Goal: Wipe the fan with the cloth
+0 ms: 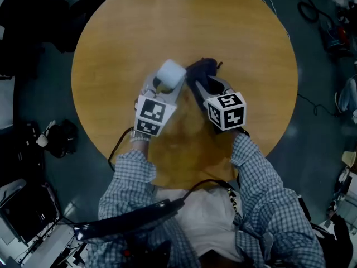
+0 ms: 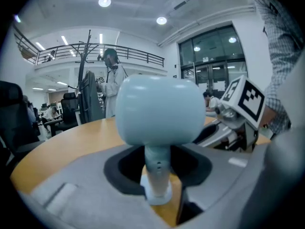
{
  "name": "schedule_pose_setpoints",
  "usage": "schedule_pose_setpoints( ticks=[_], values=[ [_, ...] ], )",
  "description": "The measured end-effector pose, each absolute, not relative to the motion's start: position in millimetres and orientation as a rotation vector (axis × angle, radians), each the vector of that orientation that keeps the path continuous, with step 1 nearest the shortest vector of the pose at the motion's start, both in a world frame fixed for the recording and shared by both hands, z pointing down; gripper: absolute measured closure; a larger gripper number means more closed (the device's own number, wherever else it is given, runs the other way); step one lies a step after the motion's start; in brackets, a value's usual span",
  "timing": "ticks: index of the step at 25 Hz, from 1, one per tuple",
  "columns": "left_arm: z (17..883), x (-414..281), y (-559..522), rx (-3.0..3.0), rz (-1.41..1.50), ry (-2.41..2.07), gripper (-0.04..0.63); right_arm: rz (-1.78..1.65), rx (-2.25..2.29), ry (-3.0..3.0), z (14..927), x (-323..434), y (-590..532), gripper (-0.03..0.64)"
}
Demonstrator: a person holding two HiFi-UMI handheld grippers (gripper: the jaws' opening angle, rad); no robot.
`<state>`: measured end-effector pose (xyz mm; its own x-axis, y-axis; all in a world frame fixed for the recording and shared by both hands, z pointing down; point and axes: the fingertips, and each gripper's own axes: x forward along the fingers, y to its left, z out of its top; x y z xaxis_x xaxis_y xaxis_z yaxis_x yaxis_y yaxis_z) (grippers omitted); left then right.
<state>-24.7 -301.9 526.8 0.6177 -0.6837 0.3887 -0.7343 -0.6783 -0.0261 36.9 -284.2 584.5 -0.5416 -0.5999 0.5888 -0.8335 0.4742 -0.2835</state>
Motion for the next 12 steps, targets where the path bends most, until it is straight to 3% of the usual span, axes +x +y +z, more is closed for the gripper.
schedule_pose_setpoints(
  ticks=[3, 6, 12],
  values=[
    [528, -27, -296, 2.69, 0.53, -1.145, 0.438, 0.812, 1.152, -2.33, 581, 32, -278, 0.398],
    [529, -32, -290, 2.68, 0.517, -1.114, 0.405, 0.786, 1.171, -2.337, 572, 34, -279, 0.387],
    [526, -49, -265, 2.671, 0.572, -1.148, 0.407, 0.752, 1.235, -2.364, 546, 47, -272, 0.404]
  ],
)
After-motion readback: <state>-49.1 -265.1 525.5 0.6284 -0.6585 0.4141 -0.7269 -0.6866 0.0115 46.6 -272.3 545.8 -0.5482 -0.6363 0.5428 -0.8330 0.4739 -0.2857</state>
